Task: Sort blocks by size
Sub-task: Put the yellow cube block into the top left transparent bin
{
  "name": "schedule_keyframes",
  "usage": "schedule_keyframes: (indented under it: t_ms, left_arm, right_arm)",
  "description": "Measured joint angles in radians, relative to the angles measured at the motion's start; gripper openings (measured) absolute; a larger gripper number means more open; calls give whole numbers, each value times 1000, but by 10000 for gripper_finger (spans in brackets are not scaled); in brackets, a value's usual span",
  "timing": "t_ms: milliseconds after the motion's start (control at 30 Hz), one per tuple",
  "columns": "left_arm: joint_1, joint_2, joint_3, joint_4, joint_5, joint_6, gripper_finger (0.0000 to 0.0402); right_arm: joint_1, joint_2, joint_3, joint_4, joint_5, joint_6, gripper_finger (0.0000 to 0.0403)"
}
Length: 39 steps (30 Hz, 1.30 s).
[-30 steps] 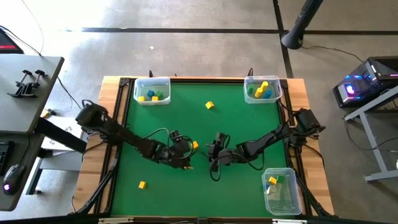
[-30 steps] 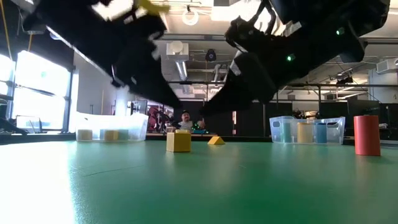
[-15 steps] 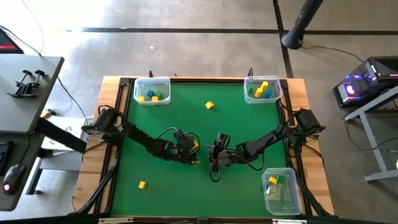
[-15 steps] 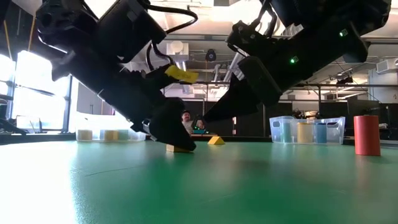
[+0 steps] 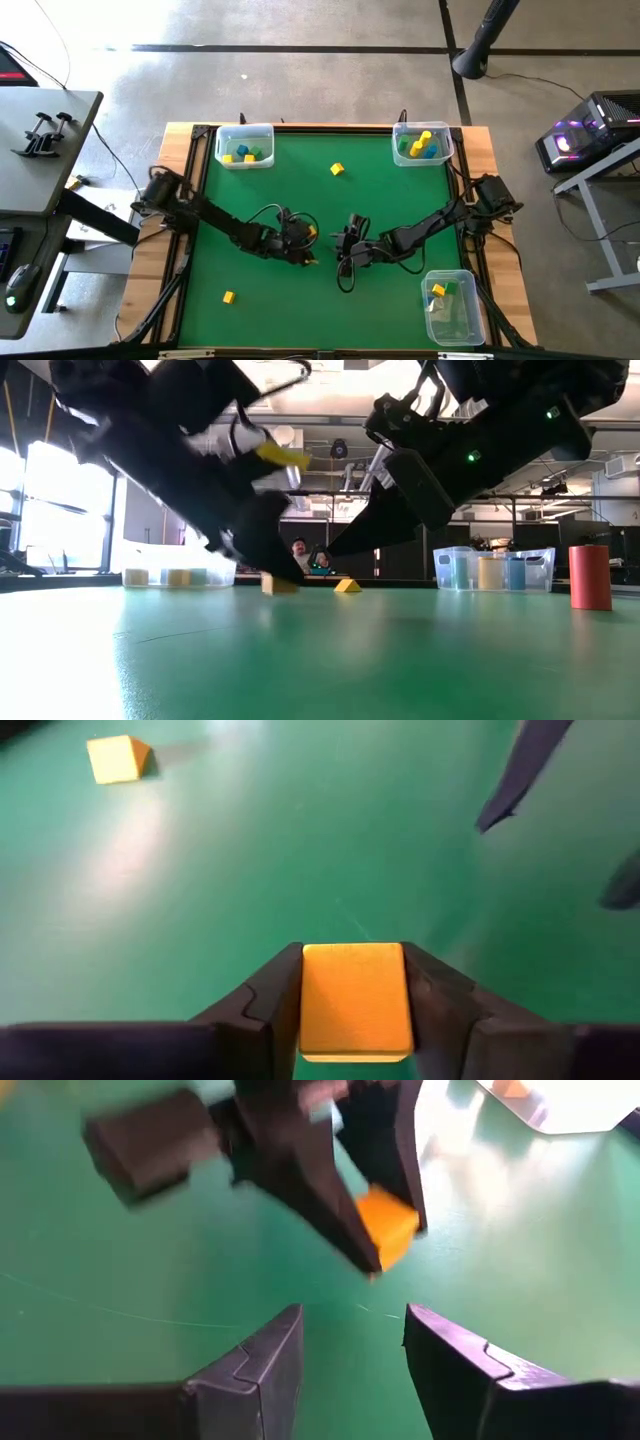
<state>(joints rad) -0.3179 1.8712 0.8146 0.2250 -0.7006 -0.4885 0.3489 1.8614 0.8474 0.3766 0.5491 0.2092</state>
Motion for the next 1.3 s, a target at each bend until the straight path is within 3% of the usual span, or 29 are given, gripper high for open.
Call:
schedule_keyframes:
  t_ms: [133,333,500,633,767,933,1100,1300]
  left_arm:
    - [-26,-134,0,-168,-71,-25,104]
    - [3,-397,0,-480,-180,-40,110]
    - [179,-562,0,-660,-159,24,111]
    - [400,-603,0,-726,-60,93,112]
    - [633,-584,-22,-696,72,177,112]
    - [846,-568,-124,-578,127,247,112]
    - [953,-568,-198,-416,156,318,118]
    - [1001,-569,-200,-360,218,319,157]
  right_arm:
    - [0,0,0,0,0,0,166]
    - [0,0,-1,6,0,0,166]
    - [0,0,-1,14,0,0,166]
    - [0,0,-1,17,0,0,166]
    - [0,0,-1,22,-4,12,166]
    - [1,0,-1,15,-7,35,166]
    - [1,0,-1,8,-8,45,166]
    - [1,0,-1,8,-7,45,166]
